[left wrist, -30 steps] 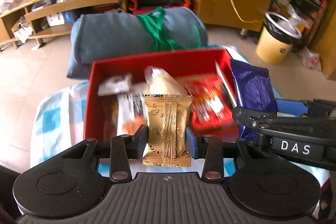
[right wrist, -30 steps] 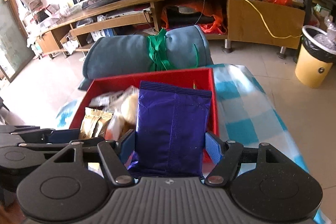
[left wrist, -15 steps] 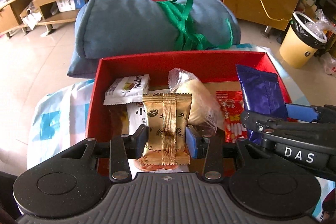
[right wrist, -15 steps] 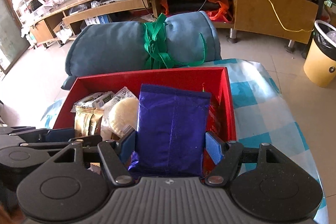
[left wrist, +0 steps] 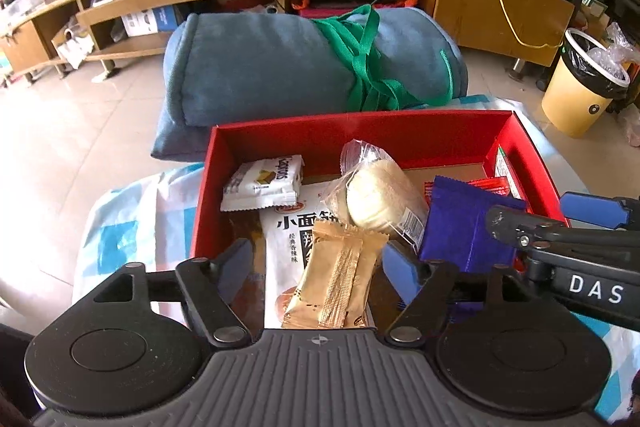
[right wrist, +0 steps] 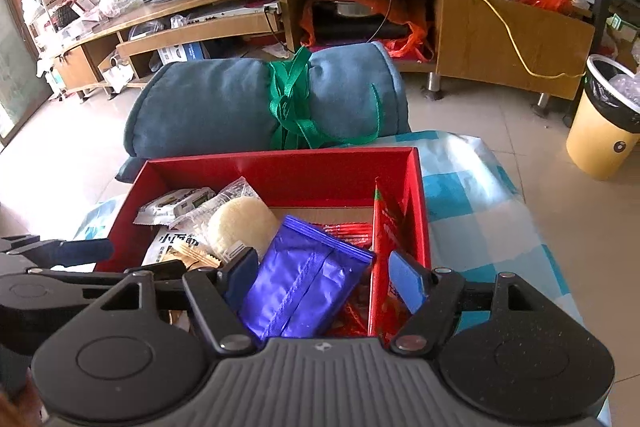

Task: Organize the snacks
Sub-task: 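Lower the gold cake and purple bag into the red box and open both tools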

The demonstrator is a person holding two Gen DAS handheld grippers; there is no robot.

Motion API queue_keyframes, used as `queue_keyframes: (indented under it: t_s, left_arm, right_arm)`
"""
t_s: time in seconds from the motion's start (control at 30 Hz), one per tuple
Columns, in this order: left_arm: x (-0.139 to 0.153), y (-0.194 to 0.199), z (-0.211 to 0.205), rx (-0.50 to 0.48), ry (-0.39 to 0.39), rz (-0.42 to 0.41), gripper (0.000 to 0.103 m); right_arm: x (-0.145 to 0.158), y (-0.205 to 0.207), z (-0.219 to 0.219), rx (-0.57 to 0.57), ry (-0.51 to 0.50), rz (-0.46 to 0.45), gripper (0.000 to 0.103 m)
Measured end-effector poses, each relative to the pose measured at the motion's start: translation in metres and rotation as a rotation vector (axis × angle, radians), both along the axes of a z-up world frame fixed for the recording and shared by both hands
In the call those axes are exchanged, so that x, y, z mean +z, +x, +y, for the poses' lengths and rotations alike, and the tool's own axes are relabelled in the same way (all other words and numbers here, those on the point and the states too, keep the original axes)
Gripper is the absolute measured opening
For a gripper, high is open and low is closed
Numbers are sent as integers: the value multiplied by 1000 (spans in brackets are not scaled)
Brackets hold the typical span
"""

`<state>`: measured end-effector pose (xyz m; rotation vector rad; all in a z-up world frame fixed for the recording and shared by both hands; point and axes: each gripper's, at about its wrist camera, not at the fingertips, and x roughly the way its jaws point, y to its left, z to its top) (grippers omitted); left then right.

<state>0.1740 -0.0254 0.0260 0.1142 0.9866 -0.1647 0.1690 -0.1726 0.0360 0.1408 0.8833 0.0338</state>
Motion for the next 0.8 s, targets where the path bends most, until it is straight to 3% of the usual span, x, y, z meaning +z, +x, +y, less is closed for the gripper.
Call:
queue_keyframes:
  t_s: [0.43,0.8]
  left_arm:
    - [11,-15,8,25,6,-35,88]
    - [10,-47,13,32,-3,-29,89]
  right_arm:
    - [7,-20,-2,-21,-10,-7,68]
    - [12,-64,1,-32,8,-8,72]
